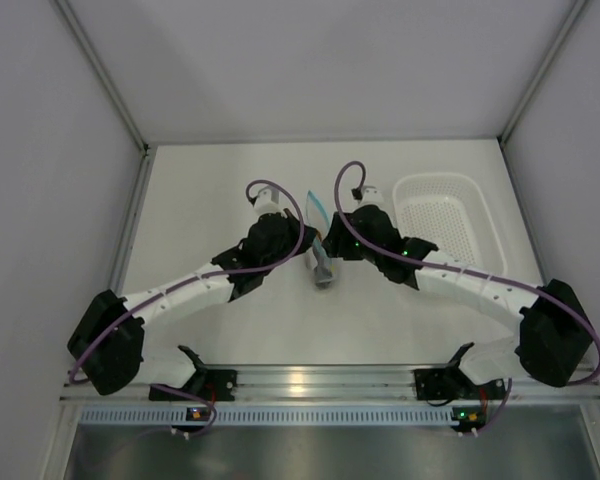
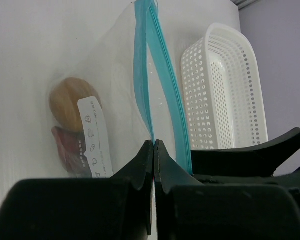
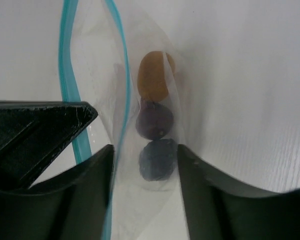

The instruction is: Open the zip-top bag and remove the fake food

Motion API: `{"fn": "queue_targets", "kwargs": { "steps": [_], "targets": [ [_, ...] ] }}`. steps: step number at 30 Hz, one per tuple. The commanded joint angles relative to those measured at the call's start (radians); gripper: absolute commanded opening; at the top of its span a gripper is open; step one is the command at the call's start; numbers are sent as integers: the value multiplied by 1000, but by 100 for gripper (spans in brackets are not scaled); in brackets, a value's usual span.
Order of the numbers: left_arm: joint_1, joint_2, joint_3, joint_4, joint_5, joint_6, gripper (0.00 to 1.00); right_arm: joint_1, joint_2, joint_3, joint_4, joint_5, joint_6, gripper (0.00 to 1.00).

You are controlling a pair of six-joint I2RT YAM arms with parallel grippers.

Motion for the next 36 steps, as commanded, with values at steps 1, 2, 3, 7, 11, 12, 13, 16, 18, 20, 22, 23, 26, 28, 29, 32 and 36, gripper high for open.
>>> {"fn": "queue_targets", "kwargs": {
  "steps": [1,2,3,7,11,12,13,16,18,20,22,23,26,28,29,32,36],
  "targets": [
    [-5,-10,27,71,-22,-11,0,-10,67,83,21,55,-57,48],
    [-5,-12,29,69,-23,7,0,-10,81,94,6,77,-72,44],
    [-5,-12,30,66,-28,16,0,-15,93,103,-14,95,-112,39],
    [-5,-16,56,-18,-66,73,0,-48,116,135,-121,236,-193,28],
    [-4,-5,176,-213,-144,227,0,-128,83,72,-180,281,-242,29],
    [-2,-2,197,-256,-181,252,0,-163,73,52,-180,281,-255,29],
    [-2,-5,219,-330,-197,295,0,-182,58,16,-178,277,-261,29],
    [-2,-37,251,-409,-235,348,0,-231,47,-33,-187,263,-269,32],
    [-2,-48,277,-438,-232,375,0,-237,43,-49,-172,222,-273,33],
    [-4,-44,291,-452,-208,386,0,-236,26,-63,-132,122,-269,33],
    [-8,-30,306,-452,-192,378,0,-234,4,-75,-77,26,-246,33],
    [-12,-22,311,-452,-186,378,0,-233,1,-77,-60,-7,-232,34],
    [-30,4,329,-452,-181,369,0,-230,-5,-61,-23,-111,-210,35],
    [-41,25,348,-452,-172,360,0,-223,-11,-46,-16,-191,-206,36],
    [-45,31,354,-452,-168,352,0,-222,-16,-40,-14,-205,-197,36],
    [-71,68,395,-449,-171,334,0,-196,-48,-17,-26,-210,-187,37],
    [-124,145,446,-449,-191,325,0,-168,-121,14,-48,-239,-177,38]
  ]
}}
